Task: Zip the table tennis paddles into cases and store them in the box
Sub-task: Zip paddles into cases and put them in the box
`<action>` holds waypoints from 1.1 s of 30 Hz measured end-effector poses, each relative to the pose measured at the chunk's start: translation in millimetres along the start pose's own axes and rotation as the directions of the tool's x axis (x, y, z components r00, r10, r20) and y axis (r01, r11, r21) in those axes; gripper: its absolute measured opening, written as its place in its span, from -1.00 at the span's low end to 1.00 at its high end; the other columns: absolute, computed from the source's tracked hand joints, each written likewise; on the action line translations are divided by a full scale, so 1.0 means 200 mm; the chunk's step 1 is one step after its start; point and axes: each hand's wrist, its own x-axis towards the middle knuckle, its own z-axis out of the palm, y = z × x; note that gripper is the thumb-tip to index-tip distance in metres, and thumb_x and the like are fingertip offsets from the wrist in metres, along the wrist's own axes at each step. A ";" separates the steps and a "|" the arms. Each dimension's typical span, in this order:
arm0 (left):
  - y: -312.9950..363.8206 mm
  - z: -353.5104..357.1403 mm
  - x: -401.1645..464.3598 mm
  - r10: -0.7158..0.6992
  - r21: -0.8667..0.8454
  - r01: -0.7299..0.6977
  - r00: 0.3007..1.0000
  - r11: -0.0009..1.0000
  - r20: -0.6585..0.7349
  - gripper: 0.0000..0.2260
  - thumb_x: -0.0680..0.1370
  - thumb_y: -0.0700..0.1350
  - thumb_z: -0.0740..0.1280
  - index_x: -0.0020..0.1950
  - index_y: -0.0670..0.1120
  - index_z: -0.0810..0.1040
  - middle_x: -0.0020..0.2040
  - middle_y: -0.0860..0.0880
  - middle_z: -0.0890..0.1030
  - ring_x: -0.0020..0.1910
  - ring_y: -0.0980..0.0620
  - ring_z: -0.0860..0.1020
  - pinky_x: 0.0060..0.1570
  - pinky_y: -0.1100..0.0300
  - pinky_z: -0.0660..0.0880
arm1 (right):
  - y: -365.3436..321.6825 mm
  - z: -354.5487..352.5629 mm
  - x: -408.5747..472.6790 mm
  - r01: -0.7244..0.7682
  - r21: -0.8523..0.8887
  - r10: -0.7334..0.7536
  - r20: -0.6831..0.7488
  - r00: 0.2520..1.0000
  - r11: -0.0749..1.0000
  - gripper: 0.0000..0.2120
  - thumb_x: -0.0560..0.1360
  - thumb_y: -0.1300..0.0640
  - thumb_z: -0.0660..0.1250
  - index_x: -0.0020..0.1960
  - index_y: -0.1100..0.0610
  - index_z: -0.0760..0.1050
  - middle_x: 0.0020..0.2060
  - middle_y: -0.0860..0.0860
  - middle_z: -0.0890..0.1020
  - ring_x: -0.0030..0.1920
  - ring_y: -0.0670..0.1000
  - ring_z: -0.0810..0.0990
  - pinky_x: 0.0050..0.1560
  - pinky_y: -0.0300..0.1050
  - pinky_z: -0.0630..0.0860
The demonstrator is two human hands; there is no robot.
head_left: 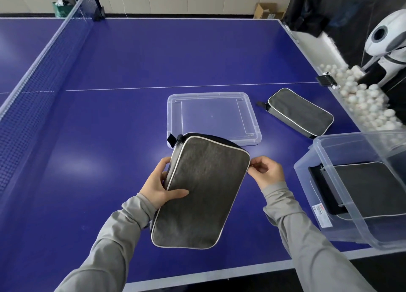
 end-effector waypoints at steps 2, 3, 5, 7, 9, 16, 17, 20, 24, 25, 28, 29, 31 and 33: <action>0.01 -0.01 0.00 0.005 0.088 -0.007 1.000 0.996 0.021 -0.32 0.09 0.01 0.58 0.14 0.17 0.37 -0.11 -0.14 0.66 -0.10 -0.14 0.64 0.03 -0.11 0.56 | -0.01 -0.03 0.02 0.021 -0.002 -0.021 -0.008 1.000 1.000 -0.83 0.34 0.40 0.41 -0.26 0.15 0.53 -0.37 -0.01 0.59 -0.40 -0.18 0.53 -0.28 -0.47 0.48; 0.01 -0.01 0.00 0.004 0.129 -0.008 0.999 0.992 0.035 -0.32 0.10 0.02 0.58 0.14 0.18 0.36 -0.09 -0.15 0.66 -0.08 -0.15 0.63 0.06 -0.13 0.54 | -0.02 -0.05 0.02 0.032 -0.012 -0.033 -0.007 0.999 0.999 -0.82 0.34 0.40 0.40 -0.26 0.15 0.54 -0.36 0.00 0.59 -0.39 -0.18 0.54 -0.27 -0.47 0.48; 0.02 -0.01 -0.01 0.007 0.184 -0.019 0.998 0.983 0.066 -0.32 0.10 0.04 0.57 0.14 0.16 0.36 -0.06 -0.15 0.65 -0.04 -0.16 0.62 0.11 -0.16 0.50 | -0.03 -0.07 0.03 0.058 -0.042 -0.058 0.007 0.998 0.997 -0.82 0.35 0.42 0.38 -0.26 0.15 0.54 -0.35 0.00 0.60 -0.34 -0.10 0.55 -0.27 -0.48 0.47; 0.03 -0.01 0.00 0.020 0.213 -0.037 0.997 0.976 0.080 -0.33 0.11 0.04 0.56 0.15 0.15 0.37 -0.06 -0.13 0.66 -0.03 -0.15 0.62 0.13 -0.16 0.49 | -0.04 -0.08 0.03 0.082 -0.075 -0.081 0.016 0.997 0.994 -0.82 0.35 0.41 0.37 -0.26 0.15 0.54 -0.34 0.01 0.60 -0.33 -0.05 0.55 -0.28 -0.48 0.46; 0.05 -0.02 0.00 0.026 0.240 -0.046 0.996 0.970 0.086 -0.32 0.11 0.05 0.56 0.16 0.14 0.36 -0.06 -0.11 0.66 -0.03 -0.13 0.62 0.13 -0.13 0.50 | -0.05 -0.08 0.02 0.096 -0.092 -0.095 0.017 0.995 0.991 -0.83 0.35 0.41 0.38 -0.26 0.15 0.55 -0.33 0.04 0.60 -0.33 -0.03 0.55 -0.28 -0.47 0.45; 0.11 -0.07 0.02 0.026 0.419 -0.078 0.991 0.905 0.129 -0.38 0.15 0.03 0.56 0.07 0.31 0.32 -0.16 0.11 0.63 -0.18 0.10 0.61 -0.01 0.13 0.53 | -0.06 -0.07 0.03 0.078 -0.140 -0.074 0.038 0.997 0.987 -0.77 0.34 0.37 0.41 -0.29 0.05 0.55 -0.36 -0.02 0.61 -0.32 0.00 0.57 -0.28 -0.41 0.50; 0.12 -0.07 0.02 0.022 0.444 -0.084 0.990 0.892 0.143 -0.39 0.15 0.04 0.55 0.06 0.32 0.32 -0.15 0.09 0.64 -0.17 0.08 0.61 -0.01 0.14 0.53 | -0.06 -0.07 0.02 0.084 -0.147 -0.078 0.043 0.996 0.986 -0.74 0.34 0.38 0.41 -0.31 0.02 0.54 -0.37 -0.02 0.61 -0.33 0.01 0.58 -0.28 -0.42 0.50; 0.14 -0.08 0.03 0.026 0.496 -0.107 0.986 0.861 0.167 -0.39 0.16 0.02 0.56 0.07 0.30 0.31 -0.13 0.04 0.65 -0.16 0.04 0.61 -0.01 0.16 0.53 | -0.07 -0.05 0.02 0.110 -0.177 -0.099 0.069 0.993 0.978 -0.70 0.34 0.38 0.41 -0.33 -0.02 0.52 -0.38 -0.02 0.62 -0.32 0.06 0.61 -0.22 -0.31 0.55; 0.13 -0.09 0.03 0.029 0.536 -0.117 0.985 0.836 0.170 -0.37 0.22 -0.05 0.59 0.09 0.29 0.30 -0.14 0.06 0.66 -0.19 0.10 0.62 -0.05 0.19 0.53 | -0.11 -0.04 0.01 0.136 -0.222 -0.122 0.074 0.990 0.965 -0.74 0.34 0.38 0.40 -0.33 0.03 0.53 -0.41 -0.04 0.60 -0.36 0.02 0.60 -0.22 -0.27 0.54; 0.14 -0.09 0.03 0.026 0.559 -0.123 0.983 0.820 0.179 -0.37 0.23 -0.05 0.59 0.12 0.27 0.30 -0.12 0.05 0.66 -0.18 0.08 0.62 -0.04 0.18 0.54 | -0.12 -0.03 0.01 0.145 -0.240 -0.134 0.064 0.989 0.960 -0.74 0.33 0.38 0.40 -0.33 0.02 0.53 -0.43 -0.08 0.59 -0.39 -0.06 0.57 -0.26 -0.33 0.50; 0.14 -0.06 0.04 0.017 0.605 -0.144 0.977 0.783 0.211 -0.34 0.25 -0.03 0.57 0.23 0.17 0.31 -0.08 0.06 0.66 -0.15 0.06 0.62 0.00 0.15 0.54 | -0.18 0.00 0.00 0.169 -0.245 -0.163 0.044 0.986 0.955 -0.77 0.31 0.36 0.39 -0.32 0.04 0.54 -0.45 -0.15 0.55 -0.41 -0.19 0.52 -0.29 -0.41 0.44; 0.15 -0.06 0.05 0.013 0.618 -0.148 0.976 0.772 0.218 -0.33 0.25 -0.03 0.57 0.25 0.16 0.31 -0.08 0.07 0.65 -0.15 0.06 0.62 0.01 0.15 0.54 | -0.20 0.02 -0.01 0.175 -0.234 -0.172 0.036 0.984 0.956 -0.78 0.31 0.36 0.39 -0.33 0.04 0.54 -0.45 -0.14 0.55 -0.41 -0.19 0.51 -0.29 -0.42 0.44; 0.15 -0.05 0.05 0.004 0.641 -0.150 0.975 0.753 0.223 -0.32 0.26 -0.02 0.56 0.27 0.16 0.30 -0.08 0.09 0.65 -0.16 0.07 0.61 0.00 0.16 0.53 | -0.24 0.04 -0.02 0.183 -0.201 -0.184 0.015 0.983 0.962 -0.79 0.31 0.35 0.39 -0.33 0.05 0.54 -0.47 -0.14 0.55 -0.45 -0.19 0.51 -0.31 -0.46 0.43; 0.16 -0.04 0.06 -0.011 0.669 -0.149 0.974 0.728 0.228 -0.32 0.26 0.00 0.55 0.27 0.18 0.29 -0.10 0.12 0.64 -0.18 0.07 0.59 -0.02 0.16 0.53 | -0.28 0.06 -0.02 0.187 -0.163 -0.191 -0.006 0.982 0.969 -0.80 0.31 0.35 0.39 -0.33 0.06 0.55 -0.48 -0.15 0.54 -0.47 -0.21 0.51 -0.33 -0.52 0.41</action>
